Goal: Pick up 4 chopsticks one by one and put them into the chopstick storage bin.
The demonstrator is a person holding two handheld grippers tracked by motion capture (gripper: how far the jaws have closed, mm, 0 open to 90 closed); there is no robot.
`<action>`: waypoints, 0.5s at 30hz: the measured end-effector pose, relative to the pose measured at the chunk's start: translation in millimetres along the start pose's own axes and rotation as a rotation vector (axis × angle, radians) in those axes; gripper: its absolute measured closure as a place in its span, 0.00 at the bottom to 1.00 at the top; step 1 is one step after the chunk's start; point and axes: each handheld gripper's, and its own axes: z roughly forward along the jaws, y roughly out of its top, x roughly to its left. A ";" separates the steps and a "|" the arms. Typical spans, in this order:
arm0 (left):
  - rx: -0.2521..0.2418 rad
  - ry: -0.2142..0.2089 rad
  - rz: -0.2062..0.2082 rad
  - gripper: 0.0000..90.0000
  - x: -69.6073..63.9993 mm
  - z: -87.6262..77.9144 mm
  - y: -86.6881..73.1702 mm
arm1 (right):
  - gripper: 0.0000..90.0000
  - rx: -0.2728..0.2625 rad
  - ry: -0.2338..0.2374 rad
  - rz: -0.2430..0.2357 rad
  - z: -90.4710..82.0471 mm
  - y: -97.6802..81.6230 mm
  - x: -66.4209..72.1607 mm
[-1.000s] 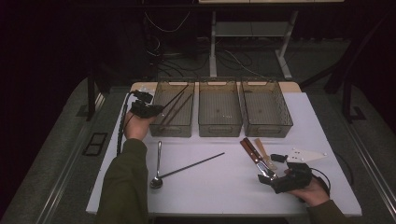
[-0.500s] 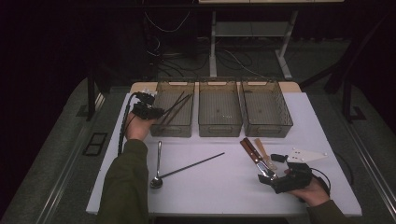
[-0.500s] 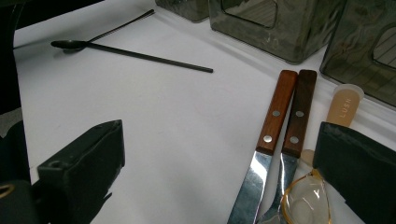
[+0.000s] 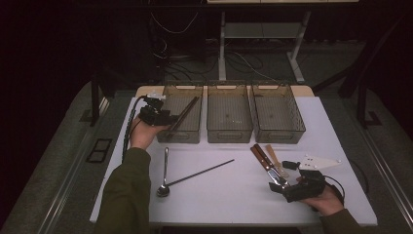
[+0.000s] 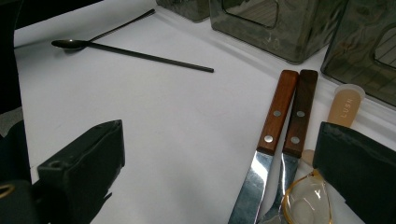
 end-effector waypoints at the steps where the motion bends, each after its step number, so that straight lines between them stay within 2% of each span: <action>1: -0.005 -0.014 0.004 0.52 -1.3 -1.6 -0.1 | 0.03 0.001 -0.001 -0.001 -0.1 0.1 0.1; 7: -0.055 -0.075 0.044 0.40 -15.3 -13.6 -0.7 | 0.03 0.001 -0.002 -0.002 -0.1 0.1 0.4; 8: -0.066 -0.082 0.063 0.39 -19.2 -16.2 -1.1 | 0.03 0.001 -0.003 -0.001 -0.1 0.1 0.4; 15: -0.105 -0.134 0.114 0.33 -42.6 -30.1 -7.6 | 0.03 0.002 -0.005 -0.003 -0.2 0.2 0.9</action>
